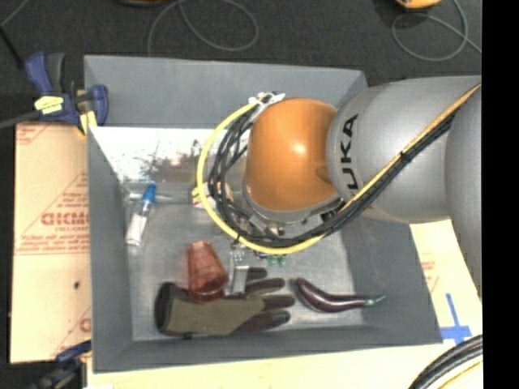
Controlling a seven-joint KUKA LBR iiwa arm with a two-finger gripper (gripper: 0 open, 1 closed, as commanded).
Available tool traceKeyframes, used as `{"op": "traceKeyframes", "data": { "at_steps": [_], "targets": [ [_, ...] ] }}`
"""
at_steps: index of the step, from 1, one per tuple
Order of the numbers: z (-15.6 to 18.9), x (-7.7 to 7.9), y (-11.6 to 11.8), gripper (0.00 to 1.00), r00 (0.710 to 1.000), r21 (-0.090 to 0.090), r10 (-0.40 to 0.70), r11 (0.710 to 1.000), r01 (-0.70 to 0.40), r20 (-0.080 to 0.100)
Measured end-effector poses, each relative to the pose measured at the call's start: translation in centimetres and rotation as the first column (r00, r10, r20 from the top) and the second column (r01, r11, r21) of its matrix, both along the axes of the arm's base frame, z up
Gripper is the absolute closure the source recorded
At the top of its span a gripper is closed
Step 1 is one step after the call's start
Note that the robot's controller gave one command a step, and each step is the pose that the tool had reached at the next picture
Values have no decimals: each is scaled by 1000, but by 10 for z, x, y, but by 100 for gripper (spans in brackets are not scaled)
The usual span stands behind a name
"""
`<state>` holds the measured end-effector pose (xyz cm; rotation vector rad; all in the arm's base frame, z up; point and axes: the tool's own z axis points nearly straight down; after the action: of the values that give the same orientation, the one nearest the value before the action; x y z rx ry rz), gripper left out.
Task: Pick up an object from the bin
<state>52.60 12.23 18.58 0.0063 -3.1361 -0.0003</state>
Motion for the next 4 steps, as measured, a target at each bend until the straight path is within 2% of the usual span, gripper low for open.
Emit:
{"op": "traceKeyframes", "data": {
  "at_steps": [1,2,3,4],
  "targets": [
    [4,2,-1,0,1000,1,-3,1000,3,8],
    [-25,2,-6,0,998,1,63,998,-63,13],
    [-63,-10,-25,0,999,1,34,999,-34,9],
    [-114,19,-42,100,993,3,-117,993,117,15]
  ]
}}
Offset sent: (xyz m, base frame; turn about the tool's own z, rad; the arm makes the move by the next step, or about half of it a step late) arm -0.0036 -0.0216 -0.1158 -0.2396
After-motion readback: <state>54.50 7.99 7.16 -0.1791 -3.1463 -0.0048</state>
